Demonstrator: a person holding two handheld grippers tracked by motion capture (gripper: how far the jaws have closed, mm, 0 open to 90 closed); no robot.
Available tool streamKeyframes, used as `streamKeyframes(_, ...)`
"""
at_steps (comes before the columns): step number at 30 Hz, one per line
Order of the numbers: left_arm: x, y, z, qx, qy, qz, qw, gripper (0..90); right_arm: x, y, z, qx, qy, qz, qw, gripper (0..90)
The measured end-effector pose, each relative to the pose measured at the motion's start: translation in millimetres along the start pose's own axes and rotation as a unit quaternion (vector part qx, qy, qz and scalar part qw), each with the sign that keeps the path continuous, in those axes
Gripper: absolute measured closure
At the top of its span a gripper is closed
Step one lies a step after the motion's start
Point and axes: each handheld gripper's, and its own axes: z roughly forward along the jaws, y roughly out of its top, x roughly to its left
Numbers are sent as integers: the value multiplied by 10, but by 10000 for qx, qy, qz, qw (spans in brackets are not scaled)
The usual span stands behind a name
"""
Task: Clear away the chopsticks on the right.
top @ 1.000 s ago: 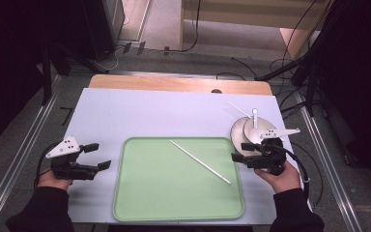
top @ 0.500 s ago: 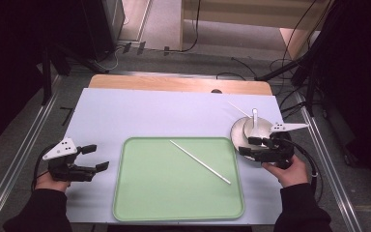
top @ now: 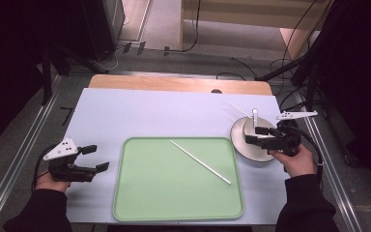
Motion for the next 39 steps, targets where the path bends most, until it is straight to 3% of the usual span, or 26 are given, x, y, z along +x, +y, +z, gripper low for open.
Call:
streamKeyframes(9, 4, -5, -1, 3, -5, 10, 10000, 187, -122, 82, -39, -60, -119, 65, 9999, 282)
streamKeyframes(12, 4, -4, -2, -2, -4, 11, 10000, 187, -196, 77, -52, -106, -137, 209, 9996, 285)
streamKeyframes(19, 19, -2, -14, -56, 5, -17, 10000, 187, -338, 19, -116, -143, -227, 210, 9994, 305)
streamKeyframes(31, 1, 7, -2, -31, -28, 30, 10000, 188, -572, -122, -375, -326, -599, 374, 9970, 334)
streamKeyframes(39, -3, 8, 1, 11, -12, 48, 10000, 188, -725, -195, -443, -289, -784, 437, 9955, 357)
